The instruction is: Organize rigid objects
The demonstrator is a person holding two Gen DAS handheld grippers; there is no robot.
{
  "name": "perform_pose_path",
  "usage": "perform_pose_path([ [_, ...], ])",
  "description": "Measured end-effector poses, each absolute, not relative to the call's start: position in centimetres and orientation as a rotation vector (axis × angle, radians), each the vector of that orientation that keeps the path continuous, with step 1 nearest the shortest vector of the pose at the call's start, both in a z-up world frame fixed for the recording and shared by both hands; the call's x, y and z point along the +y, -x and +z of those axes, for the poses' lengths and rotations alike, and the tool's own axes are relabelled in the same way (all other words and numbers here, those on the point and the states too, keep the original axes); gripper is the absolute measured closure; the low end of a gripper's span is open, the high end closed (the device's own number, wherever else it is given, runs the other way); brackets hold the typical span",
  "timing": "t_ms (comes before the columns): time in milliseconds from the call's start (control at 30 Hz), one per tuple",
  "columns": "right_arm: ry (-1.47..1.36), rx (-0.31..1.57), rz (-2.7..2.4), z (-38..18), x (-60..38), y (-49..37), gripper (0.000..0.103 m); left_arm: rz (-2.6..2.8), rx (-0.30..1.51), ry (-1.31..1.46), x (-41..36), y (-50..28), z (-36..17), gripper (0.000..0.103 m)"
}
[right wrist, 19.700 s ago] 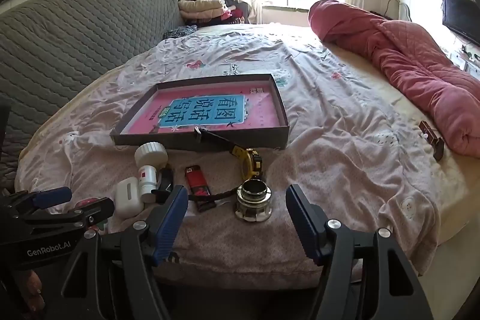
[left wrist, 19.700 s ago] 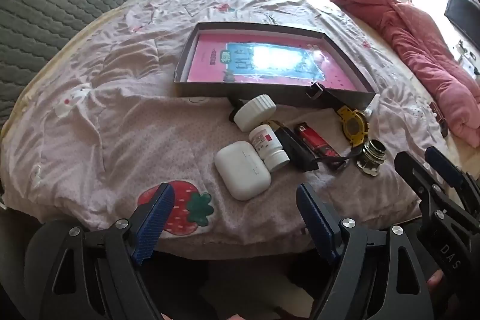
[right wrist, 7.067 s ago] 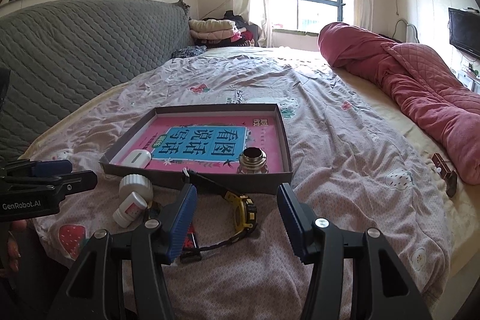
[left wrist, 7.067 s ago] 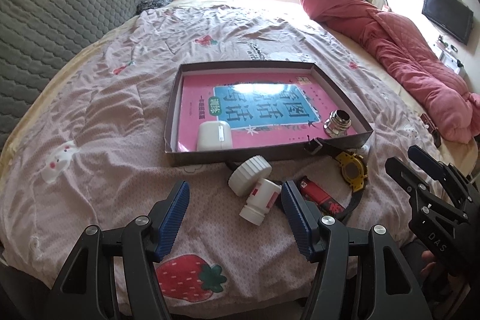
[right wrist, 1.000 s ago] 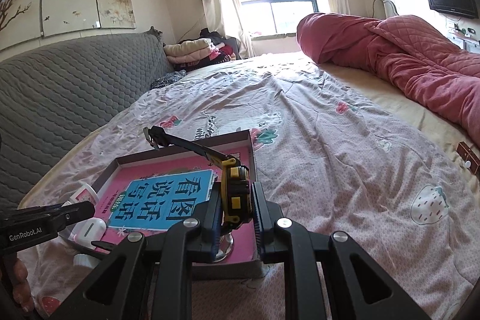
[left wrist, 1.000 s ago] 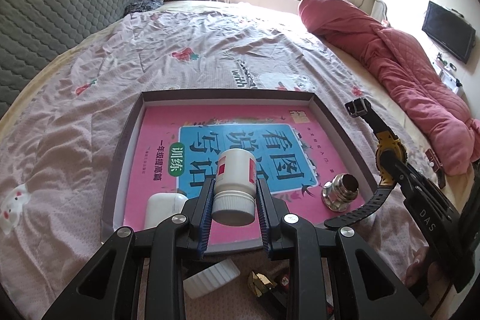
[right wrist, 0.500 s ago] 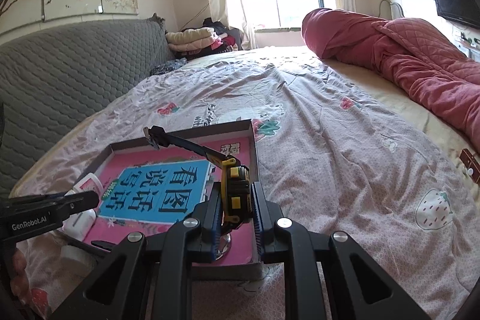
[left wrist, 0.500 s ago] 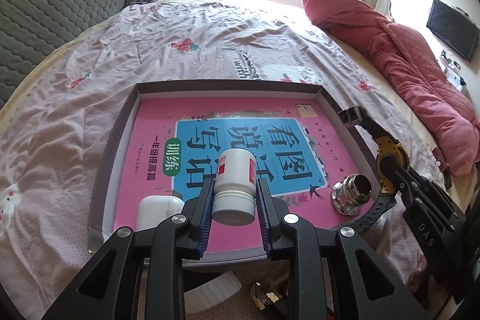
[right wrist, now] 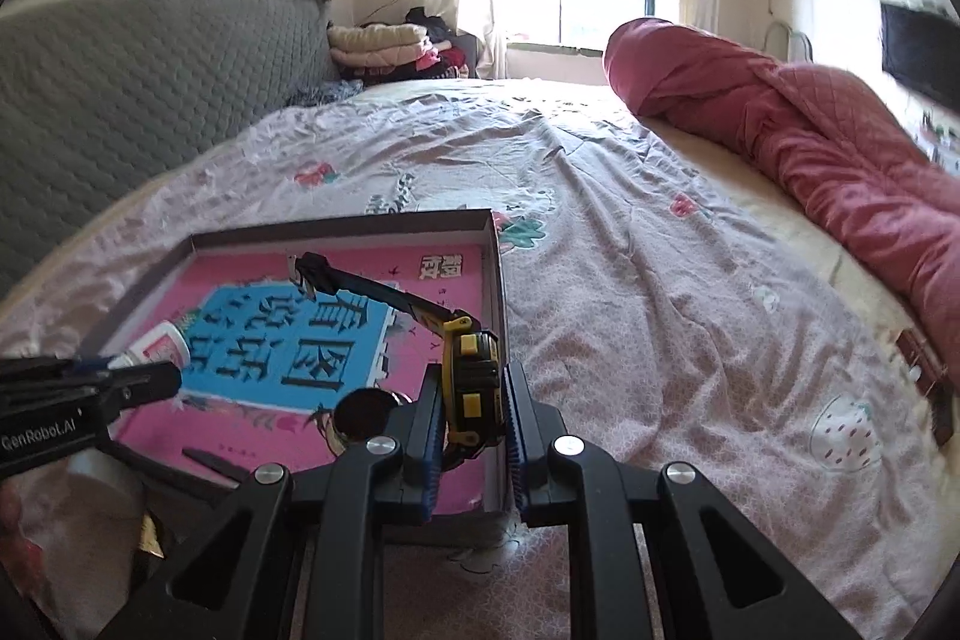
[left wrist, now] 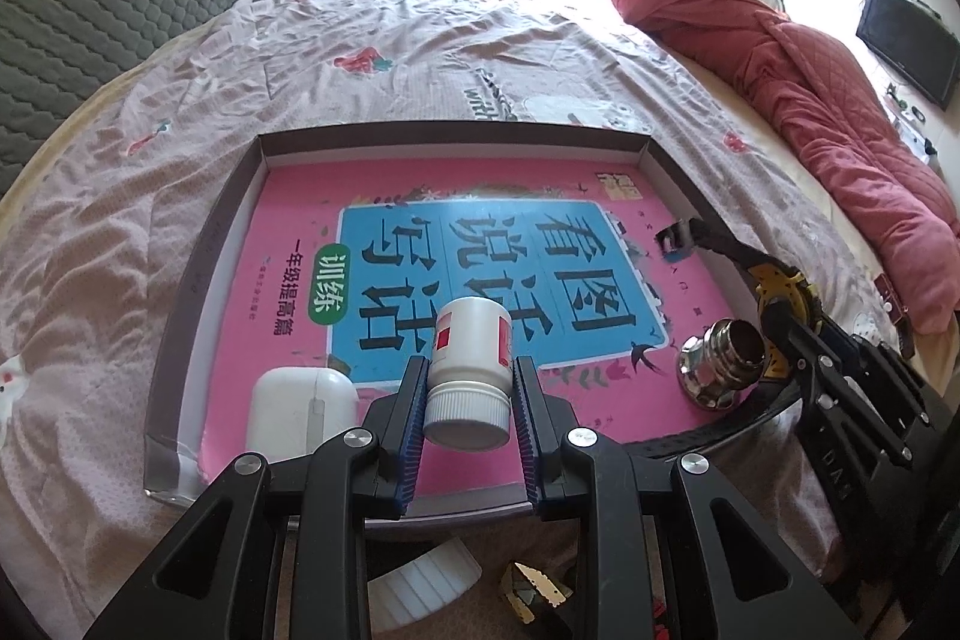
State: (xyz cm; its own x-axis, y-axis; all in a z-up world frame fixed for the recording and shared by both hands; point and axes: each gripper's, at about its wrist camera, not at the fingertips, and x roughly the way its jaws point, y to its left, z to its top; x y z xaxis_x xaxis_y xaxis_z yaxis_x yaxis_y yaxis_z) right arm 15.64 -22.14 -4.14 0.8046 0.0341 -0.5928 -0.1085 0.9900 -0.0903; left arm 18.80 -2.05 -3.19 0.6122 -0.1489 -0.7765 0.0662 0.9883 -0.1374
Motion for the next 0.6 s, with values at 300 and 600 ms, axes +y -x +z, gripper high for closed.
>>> perform_pose_path([
  [300, 0.301, 0.615, 0.082, -4.7, -19.5, -15.0, 0.085, -0.124, 0.908, 0.102, -2.1, -18.7, -3.4, 0.076],
  [600, 0.224, 0.621, 0.102, -4.5, -20.5, -15.1, 0.085, -0.127, 0.930, 0.105, -2.0, -19.0, -4.2, 0.076],
])
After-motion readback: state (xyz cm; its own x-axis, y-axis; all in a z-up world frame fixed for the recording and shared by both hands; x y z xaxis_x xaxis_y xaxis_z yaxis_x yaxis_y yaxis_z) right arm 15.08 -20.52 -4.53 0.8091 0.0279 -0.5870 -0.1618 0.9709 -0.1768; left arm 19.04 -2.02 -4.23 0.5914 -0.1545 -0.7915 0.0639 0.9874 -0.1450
